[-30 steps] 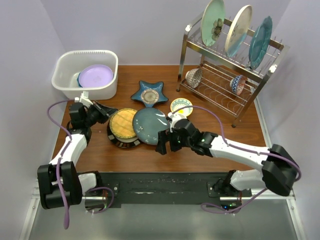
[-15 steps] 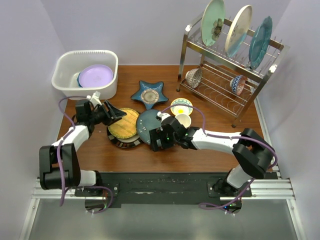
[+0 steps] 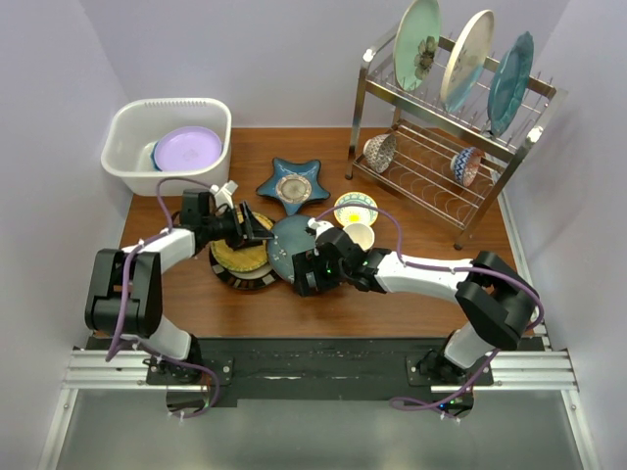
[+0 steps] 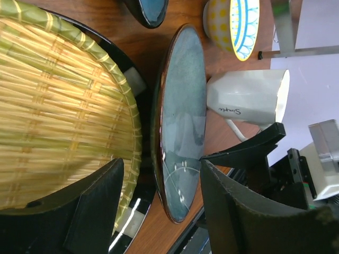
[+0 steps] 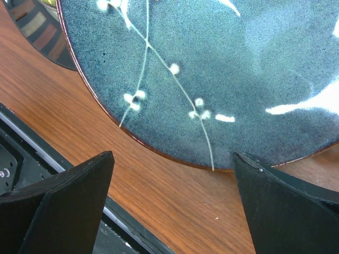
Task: Place the plates into the plastic bin on the countertop
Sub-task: Pick up the plate at the center of the board, then place the plate in the plastic bin.
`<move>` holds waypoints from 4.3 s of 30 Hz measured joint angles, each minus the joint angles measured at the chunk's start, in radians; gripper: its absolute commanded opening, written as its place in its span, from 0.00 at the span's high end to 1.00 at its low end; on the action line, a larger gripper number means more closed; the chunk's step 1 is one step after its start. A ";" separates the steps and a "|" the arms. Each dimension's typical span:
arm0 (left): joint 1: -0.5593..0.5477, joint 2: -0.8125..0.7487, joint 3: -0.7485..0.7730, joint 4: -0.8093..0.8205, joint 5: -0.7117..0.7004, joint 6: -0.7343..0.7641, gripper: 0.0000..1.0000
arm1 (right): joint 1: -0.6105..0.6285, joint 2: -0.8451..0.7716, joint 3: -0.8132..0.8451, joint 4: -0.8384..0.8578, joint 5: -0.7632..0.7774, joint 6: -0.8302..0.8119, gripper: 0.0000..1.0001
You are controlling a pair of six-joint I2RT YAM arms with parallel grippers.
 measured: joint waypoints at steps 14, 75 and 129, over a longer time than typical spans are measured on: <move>-0.058 0.084 0.006 0.013 0.000 0.008 0.62 | 0.000 0.000 0.000 0.000 0.000 0.000 0.02; 0.049 0.059 0.213 -0.111 -0.125 0.009 1.00 | 0.000 -0.184 -0.086 0.034 -0.037 -0.008 0.01; 0.319 0.177 0.546 -0.105 -0.065 -0.135 1.00 | 0.000 -0.135 -0.158 0.072 -0.063 0.001 0.01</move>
